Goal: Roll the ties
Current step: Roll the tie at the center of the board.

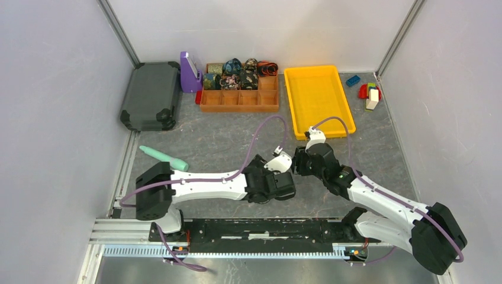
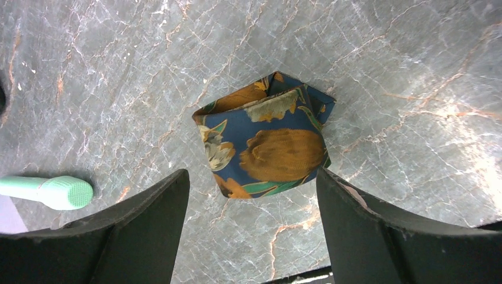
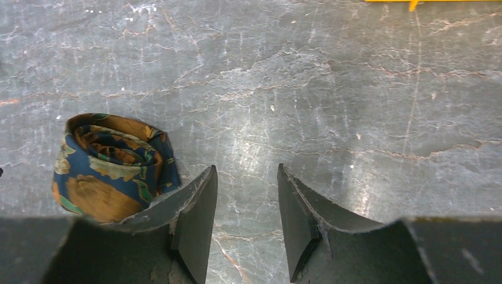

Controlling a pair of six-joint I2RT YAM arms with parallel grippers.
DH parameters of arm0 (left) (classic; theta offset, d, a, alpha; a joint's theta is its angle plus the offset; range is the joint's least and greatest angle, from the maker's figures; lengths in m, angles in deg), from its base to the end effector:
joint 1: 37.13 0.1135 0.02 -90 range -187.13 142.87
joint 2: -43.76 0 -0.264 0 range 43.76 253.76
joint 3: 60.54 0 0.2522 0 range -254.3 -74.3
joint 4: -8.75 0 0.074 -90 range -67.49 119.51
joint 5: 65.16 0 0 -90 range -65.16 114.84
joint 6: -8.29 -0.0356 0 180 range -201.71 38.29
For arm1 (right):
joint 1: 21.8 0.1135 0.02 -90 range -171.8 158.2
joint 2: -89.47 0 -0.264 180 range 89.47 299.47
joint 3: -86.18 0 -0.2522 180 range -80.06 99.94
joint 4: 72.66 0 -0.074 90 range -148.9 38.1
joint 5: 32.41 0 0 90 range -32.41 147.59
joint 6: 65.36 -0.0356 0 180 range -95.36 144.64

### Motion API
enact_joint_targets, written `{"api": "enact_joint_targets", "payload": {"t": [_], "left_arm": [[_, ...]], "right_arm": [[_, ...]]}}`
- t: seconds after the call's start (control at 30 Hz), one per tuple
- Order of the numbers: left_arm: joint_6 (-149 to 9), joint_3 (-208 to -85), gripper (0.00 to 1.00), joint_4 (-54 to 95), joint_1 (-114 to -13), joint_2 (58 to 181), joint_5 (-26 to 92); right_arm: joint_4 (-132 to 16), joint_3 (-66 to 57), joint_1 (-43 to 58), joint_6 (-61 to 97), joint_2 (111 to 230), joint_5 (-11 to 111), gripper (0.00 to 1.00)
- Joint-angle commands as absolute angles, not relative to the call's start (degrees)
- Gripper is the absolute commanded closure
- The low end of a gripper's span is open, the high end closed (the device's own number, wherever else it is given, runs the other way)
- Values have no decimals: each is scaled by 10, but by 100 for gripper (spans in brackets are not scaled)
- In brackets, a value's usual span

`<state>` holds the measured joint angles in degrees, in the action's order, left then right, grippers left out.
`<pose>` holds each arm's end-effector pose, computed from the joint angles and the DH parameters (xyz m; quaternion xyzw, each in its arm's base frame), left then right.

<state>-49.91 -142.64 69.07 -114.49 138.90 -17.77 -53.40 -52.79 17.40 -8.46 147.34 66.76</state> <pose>0.0931 -0.3051 0.2235 0.3085 0.8703 0.0985 0.3711 0.1657 0.1278 0.1997 -0.0111 0.8892 0.2090 0.4068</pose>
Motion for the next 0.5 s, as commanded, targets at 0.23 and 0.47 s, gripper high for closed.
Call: {"api": "enact_joint_targets", "payload": {"t": [0.23,0.47], "left_arm": [[-505,-1345,18,628,-1077,1242,-106],[-531,-1243,23,510,-984,1167,31]], "right_arm": [[-643,-537,170,-97,1500,517,38],[-734,-573,170,-118,1520,431,19]]}}
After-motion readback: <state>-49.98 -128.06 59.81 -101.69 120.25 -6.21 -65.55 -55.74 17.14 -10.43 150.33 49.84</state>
